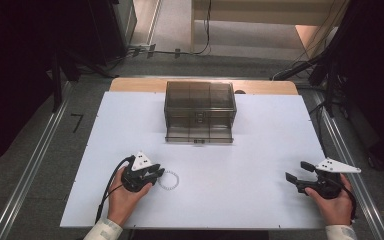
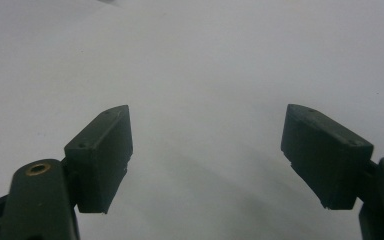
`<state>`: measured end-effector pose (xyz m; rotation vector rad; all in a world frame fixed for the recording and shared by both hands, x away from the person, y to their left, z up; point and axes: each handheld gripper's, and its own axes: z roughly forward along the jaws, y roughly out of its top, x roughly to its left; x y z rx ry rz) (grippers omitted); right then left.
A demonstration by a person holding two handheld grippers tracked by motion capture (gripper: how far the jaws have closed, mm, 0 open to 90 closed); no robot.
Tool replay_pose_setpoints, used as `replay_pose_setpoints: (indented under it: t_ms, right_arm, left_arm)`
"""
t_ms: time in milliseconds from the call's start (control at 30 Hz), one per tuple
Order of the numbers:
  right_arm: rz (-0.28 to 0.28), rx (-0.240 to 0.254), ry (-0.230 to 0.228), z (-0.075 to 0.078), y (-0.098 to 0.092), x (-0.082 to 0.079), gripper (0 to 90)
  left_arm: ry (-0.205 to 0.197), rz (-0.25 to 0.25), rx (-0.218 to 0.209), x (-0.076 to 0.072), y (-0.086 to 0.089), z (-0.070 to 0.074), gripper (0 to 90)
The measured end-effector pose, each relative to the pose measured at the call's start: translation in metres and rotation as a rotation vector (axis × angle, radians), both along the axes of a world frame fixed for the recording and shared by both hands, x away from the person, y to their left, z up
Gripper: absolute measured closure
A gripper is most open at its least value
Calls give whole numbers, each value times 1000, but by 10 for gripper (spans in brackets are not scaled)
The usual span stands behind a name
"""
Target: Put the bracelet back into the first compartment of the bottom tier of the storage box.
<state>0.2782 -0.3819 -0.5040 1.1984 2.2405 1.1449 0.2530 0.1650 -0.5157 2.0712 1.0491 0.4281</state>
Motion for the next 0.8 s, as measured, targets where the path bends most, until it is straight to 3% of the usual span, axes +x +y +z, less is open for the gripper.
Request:
replay_pose_setpoints:
  t_ms: [267,800]
  right_arm:
    - [-3,4,3,0,0,0,190]
    - [3,4,1,0,2,2,194]
  left_arm:
    - [-22,4,22,-2,-3,-1,778]
    - [-28,9,16,-1,-5,-2,867]
